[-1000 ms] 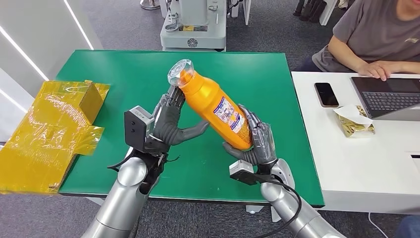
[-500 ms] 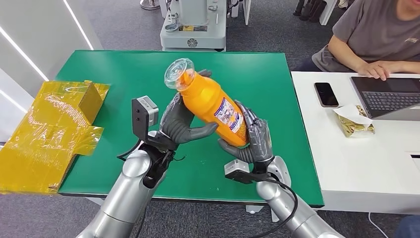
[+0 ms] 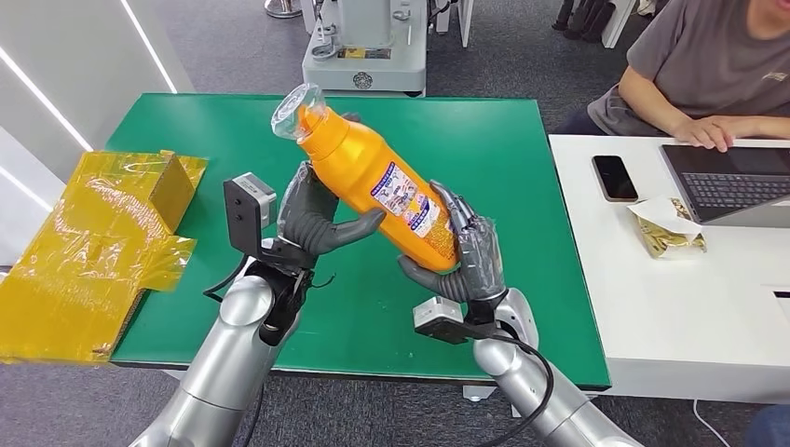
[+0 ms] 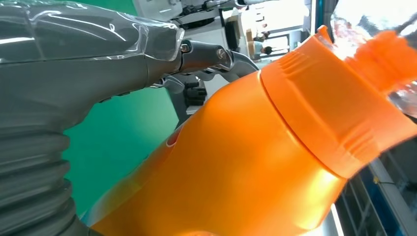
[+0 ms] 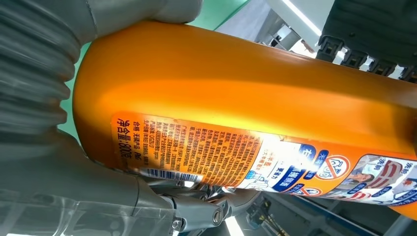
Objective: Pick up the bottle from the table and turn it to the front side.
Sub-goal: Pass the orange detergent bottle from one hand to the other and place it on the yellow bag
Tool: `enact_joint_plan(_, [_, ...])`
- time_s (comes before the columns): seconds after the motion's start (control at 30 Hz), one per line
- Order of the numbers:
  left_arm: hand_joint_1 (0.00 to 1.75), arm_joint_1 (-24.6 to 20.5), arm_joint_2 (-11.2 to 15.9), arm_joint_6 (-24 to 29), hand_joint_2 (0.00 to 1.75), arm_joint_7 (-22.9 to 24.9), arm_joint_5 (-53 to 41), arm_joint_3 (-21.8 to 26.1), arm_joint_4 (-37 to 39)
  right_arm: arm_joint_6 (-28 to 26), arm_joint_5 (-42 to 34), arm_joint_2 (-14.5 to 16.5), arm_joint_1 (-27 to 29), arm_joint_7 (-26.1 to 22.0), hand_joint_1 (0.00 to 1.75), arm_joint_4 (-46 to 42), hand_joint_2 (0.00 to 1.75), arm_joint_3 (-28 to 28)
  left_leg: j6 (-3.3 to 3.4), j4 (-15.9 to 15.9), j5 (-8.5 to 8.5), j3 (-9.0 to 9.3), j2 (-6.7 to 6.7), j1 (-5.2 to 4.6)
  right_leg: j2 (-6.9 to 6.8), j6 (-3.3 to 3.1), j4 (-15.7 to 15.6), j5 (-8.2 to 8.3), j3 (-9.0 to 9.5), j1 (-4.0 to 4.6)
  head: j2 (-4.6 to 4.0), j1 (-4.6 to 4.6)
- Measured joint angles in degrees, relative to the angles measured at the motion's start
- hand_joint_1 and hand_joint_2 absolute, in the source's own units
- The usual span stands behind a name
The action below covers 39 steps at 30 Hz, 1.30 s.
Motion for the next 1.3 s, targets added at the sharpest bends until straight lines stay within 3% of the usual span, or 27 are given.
enact_joint_plan(0.23, [0.0,0.0,0.2,0.5,1.75,-0.1,-0.4,0.4,0.1,0.2,-0.3,0.1,0.0,0.0,1.75,0.0,1.75,0.1,0.0,0.0,0.0,0.0,0.0,0.0,0.0,0.0,0.0,0.0,0.0,0.0,0.0,0.0])
enact_joint_plan(0.47, [0.0,0.0,0.3,5.5,1.75,-1.6,-2.7,0.6,0.6,2.1,-1.8,0.4,0.0,0.0,1.75,0.4,1.75,0.1,0.0,0.0,0.0,0.0,0.0,0.0,0.0,0.0,0.0,0.0,0.0,0.0,0.0,0.0])
enact_joint_plan(0.8, [0.04,0.5,0.4,8.4,1.75,-2.6,-4.7,0.7,1.9,4.6,-2.6,0.4,0.0,-1.6,1.75,5.4,1.75,0.4,0.0,0.0,0.0,0.0,0.0,0.0,0.01,0.0,0.0,0.0,-0.01,0.0,0.0,0.0])
enact_joint_plan(0.93, [1.73,0.8,0.4,8.4,1.75,-2.6,-4.8,0.8,2.5,5.0,-2.8,0.4,-0.1,-2.2,1.75,8.0,1.75,0.8,0.0,0.0,0.0,0.0,0.01,0.0,0.01,0.0,0.0,0.0,-0.02,0.0,0.0,0.01])
enact_joint_plan(1.3, [1.75,1.2,0.3,6.9,1.75,-3.0,-4.5,0.8,2.7,4.8,-2.3,0.4,-0.9,-2.6,1.75,10.7,1.75,1.3,0.0,0.0,0.0,0.01,0.02,0.0,0.03,0.0,0.0,0.0,-0.03,0.0,0.0,0.0])
